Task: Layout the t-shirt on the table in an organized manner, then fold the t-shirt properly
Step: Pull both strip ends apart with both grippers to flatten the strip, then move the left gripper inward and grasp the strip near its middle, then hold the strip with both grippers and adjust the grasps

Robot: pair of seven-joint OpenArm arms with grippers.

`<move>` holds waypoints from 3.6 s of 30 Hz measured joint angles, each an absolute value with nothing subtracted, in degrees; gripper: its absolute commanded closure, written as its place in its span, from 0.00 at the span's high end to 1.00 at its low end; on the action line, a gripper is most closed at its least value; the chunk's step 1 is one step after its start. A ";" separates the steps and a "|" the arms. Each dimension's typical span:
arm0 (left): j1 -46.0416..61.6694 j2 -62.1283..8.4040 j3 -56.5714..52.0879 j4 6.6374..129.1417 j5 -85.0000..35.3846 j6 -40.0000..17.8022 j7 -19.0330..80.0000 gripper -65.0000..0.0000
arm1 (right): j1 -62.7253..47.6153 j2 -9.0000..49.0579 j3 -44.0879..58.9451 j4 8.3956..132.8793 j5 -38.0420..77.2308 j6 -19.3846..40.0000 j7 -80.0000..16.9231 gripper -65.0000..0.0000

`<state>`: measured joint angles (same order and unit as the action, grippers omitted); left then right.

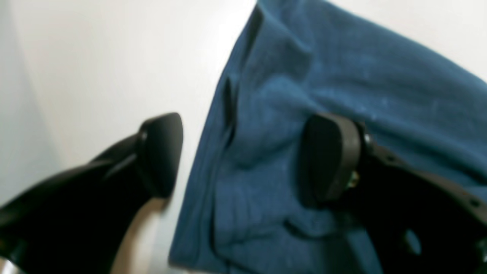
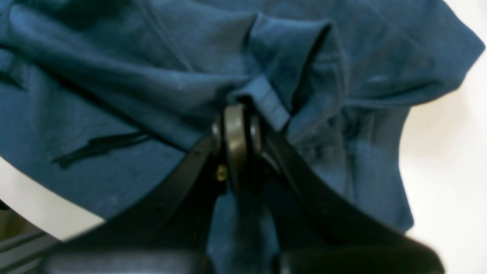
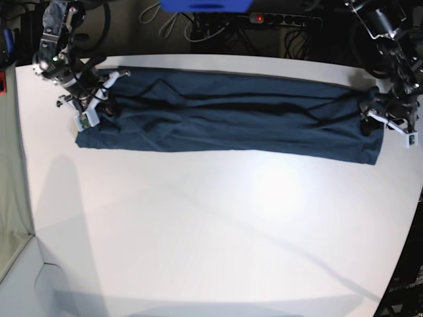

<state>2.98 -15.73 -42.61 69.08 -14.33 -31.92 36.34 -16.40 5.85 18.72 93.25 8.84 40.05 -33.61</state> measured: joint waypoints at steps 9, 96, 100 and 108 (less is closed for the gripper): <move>2.22 -16.56 -42.76 61.36 -16.82 -32.16 27.09 0.30 | -15.09 5.85 18.83 93.08 8.80 40.05 -34.65 0.00; 13.74 -6.59 -4.89 99.13 -26.02 -7.38 40.49 0.29 | -18.11 5.80 23.64 105.95 7.75 40.27 -40.12 0.61; 10.59 -6.87 -4.14 92.73 -26.70 -7.70 40.40 0.29 | -14.15 4.71 27.05 104.36 7.94 40.21 -44.31 0.71; 7.77 -6.63 -4.14 86.67 -27.31 -7.94 38.70 0.29 | -10.37 4.32 29.95 96.05 7.55 40.05 -45.60 0.73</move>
<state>7.77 -6.63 -4.14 86.67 -27.31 -7.94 38.70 -10.37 4.32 29.95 96.05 7.55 40.05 -45.60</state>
